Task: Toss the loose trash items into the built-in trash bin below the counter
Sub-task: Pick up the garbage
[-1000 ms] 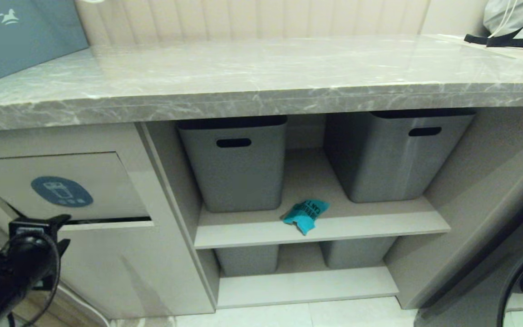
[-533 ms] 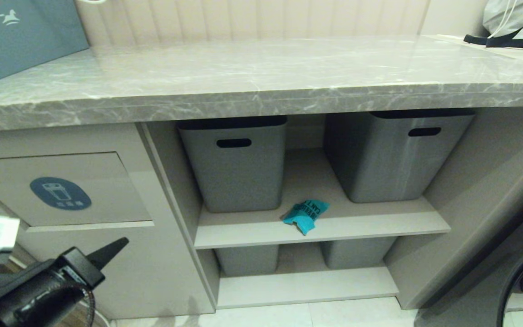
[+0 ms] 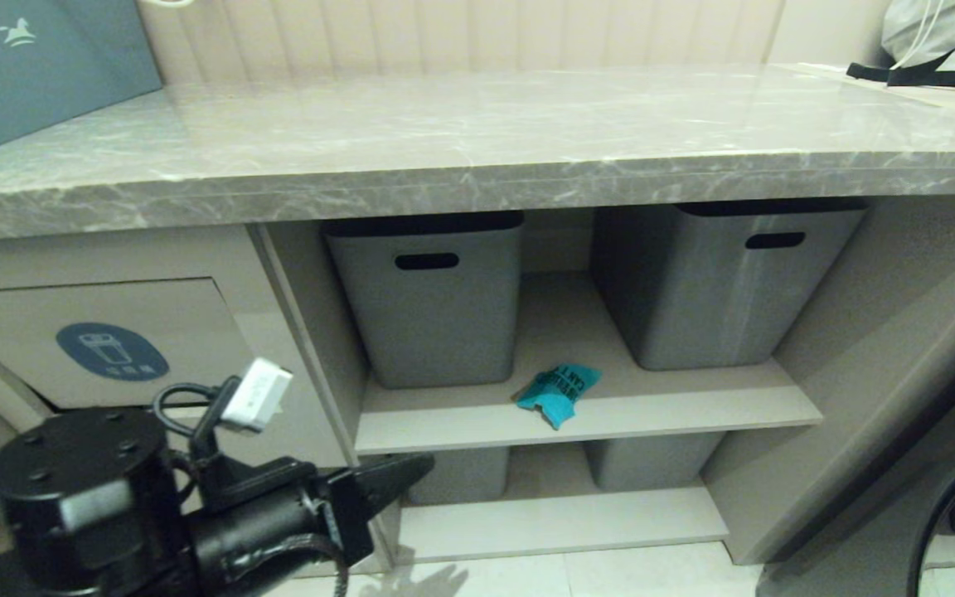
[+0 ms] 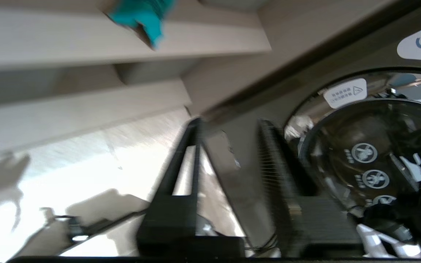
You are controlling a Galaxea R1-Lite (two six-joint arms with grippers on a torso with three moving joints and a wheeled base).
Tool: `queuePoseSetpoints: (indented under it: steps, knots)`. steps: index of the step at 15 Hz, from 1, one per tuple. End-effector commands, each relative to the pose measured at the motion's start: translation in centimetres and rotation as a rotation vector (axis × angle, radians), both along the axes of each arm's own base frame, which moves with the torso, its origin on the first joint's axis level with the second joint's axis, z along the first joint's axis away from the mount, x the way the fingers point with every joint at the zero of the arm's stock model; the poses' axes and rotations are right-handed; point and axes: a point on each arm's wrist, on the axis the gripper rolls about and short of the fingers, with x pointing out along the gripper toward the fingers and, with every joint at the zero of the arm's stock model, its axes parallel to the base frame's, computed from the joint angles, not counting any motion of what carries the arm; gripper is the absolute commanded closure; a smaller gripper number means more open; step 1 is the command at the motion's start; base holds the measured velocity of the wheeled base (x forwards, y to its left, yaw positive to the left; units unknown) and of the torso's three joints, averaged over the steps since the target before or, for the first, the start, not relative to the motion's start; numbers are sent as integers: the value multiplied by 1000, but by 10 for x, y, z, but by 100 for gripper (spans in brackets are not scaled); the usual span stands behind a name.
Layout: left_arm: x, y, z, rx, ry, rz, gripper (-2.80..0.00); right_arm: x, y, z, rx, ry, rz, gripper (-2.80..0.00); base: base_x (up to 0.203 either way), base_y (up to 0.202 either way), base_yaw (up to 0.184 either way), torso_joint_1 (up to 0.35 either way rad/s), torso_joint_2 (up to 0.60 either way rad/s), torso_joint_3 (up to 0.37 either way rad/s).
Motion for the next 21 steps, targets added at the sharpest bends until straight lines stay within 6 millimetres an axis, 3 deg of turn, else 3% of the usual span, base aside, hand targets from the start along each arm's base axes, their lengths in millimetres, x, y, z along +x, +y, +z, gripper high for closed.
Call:
queuePoseSetpoints:
  steps: [1, 5, 10, 14, 21]
  knots:
    - [20, -31, -23, 45, 86, -27, -280, 0, 0, 0, -1, 1, 1, 0, 0, 0, 0, 0, 0, 0]
    - [67, -87, -44, -5, 161, 3, -280, 0, 0, 0, -3, 1, 1, 0, 0, 0, 0, 0, 0, 0]
    - [123, -142, -88, -60, 217, 180, -280, 0, 0, 0, -12, 1, 4, 0, 0, 0, 0, 0, 0, 0]
    - [150, -167, -111, -97, 284, 292, -280, 0, 0, 0, -12, 1, 4, 0, 0, 0, 0, 0, 0, 0]
    - [177, -187, -123, -94, 289, 317, -280, 0, 0, 0, -13, 1, 4, 0, 0, 0, 0, 0, 0, 0]
